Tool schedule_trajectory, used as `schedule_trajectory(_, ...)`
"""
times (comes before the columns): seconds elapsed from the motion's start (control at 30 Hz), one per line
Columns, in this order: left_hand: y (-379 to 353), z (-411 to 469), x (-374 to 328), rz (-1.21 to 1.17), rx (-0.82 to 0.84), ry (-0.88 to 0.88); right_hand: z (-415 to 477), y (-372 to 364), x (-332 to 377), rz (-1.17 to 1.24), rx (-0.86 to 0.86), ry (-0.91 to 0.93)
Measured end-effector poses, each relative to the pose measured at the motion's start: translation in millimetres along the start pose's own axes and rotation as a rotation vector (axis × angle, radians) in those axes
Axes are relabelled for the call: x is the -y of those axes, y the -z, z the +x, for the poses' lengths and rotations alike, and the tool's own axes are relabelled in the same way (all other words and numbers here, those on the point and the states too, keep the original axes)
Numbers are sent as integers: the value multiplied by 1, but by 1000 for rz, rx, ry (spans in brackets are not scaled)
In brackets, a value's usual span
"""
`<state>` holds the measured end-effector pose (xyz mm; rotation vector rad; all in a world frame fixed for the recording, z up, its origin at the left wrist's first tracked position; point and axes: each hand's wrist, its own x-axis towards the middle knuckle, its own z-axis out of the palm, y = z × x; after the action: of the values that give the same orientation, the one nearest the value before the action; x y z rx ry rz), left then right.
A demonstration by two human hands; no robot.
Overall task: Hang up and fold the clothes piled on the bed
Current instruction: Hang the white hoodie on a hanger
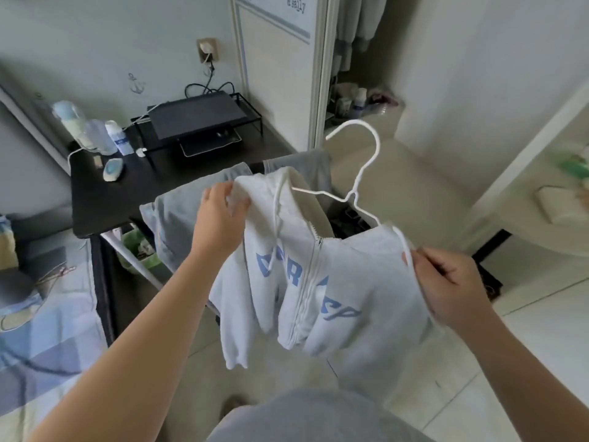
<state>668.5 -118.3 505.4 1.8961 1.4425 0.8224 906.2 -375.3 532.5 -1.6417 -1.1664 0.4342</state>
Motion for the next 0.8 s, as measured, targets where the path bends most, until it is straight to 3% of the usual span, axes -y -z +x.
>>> schedule_trajectory(0.1,-30,4,-25,-153,173,-11,7,4,-8,-37,-95,-74)
schedule_trajectory(0.33,-79,36,-68,-300,668,-244,61,-13,3,82,-282,-239)
schedule_trajectory(0.57,-89,106,-106,-279,940,-379,142,-33,16,198,-574,-298)
schedule_trajectory(0.8,-92,178,-161,-153,1184,-661,255,-34,46,251,-755,-182)
